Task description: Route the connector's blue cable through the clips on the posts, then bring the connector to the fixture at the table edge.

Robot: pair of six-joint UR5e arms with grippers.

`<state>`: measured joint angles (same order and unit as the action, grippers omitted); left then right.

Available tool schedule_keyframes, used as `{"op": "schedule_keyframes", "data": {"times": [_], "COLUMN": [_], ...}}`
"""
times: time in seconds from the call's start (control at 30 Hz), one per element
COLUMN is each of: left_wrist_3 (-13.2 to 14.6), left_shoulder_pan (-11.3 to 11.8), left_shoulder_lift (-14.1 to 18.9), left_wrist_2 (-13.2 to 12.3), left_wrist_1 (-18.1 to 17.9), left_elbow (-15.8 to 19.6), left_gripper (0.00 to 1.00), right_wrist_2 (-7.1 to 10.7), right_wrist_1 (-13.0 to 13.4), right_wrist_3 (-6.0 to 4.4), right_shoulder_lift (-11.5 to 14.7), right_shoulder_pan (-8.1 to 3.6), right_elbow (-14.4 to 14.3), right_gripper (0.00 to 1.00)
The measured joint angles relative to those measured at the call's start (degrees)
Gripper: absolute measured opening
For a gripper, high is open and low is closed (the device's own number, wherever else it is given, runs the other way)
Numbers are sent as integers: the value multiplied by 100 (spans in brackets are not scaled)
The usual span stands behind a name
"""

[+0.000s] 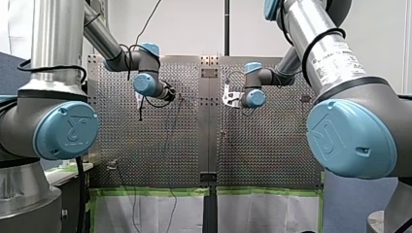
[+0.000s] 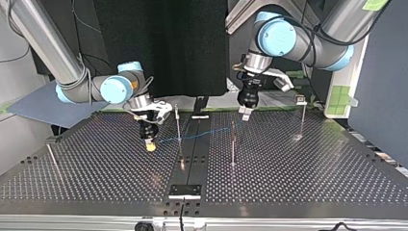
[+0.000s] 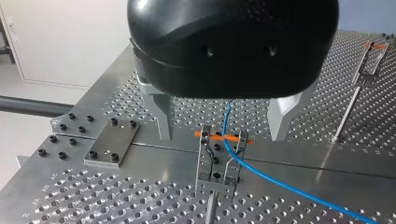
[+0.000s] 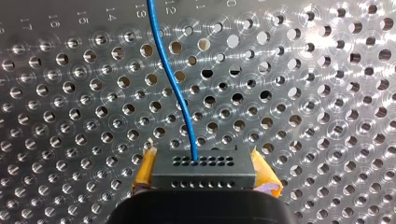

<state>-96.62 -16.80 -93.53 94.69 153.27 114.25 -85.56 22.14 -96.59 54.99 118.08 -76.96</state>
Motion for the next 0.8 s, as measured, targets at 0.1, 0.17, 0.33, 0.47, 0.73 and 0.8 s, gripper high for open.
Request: {"op": "schedule_keyframes", "data": {"times": [0.1, 0.17, 0.33, 0.47, 0.73, 0.8], "left_wrist_3": [-17, -25, -43, -48, -203, -268], "left_shoulder_pan": [-1, -1, -1, -1, -4, 2], "left_shoulder_lift": [1, 0, -1, 1, -1, -1], "left_wrist_2": [1, 0, 1, 0, -72, -146], "left_wrist_1": [1, 2, 2, 2, -133, -220], "left_elbow": [0, 0, 3, 1, 2, 4], "left_gripper": [100, 100, 100, 100, 100, 100], "right_wrist_2": [2, 3, 4, 3, 3, 3], "right_wrist_1": [-1, -2, -5, -7, -12, -11], "right_wrist_3": [0, -1, -3, -3, -6, -9], "right_shoulder_lift": [0, 0, 0, 0, 0, 0], "right_shoulder_pan": [0, 0, -7, -13, -23, -29], "right_elbow": [1, 1, 0, 0, 0, 0], "right_gripper": [0, 0, 0, 0, 0, 0]}}
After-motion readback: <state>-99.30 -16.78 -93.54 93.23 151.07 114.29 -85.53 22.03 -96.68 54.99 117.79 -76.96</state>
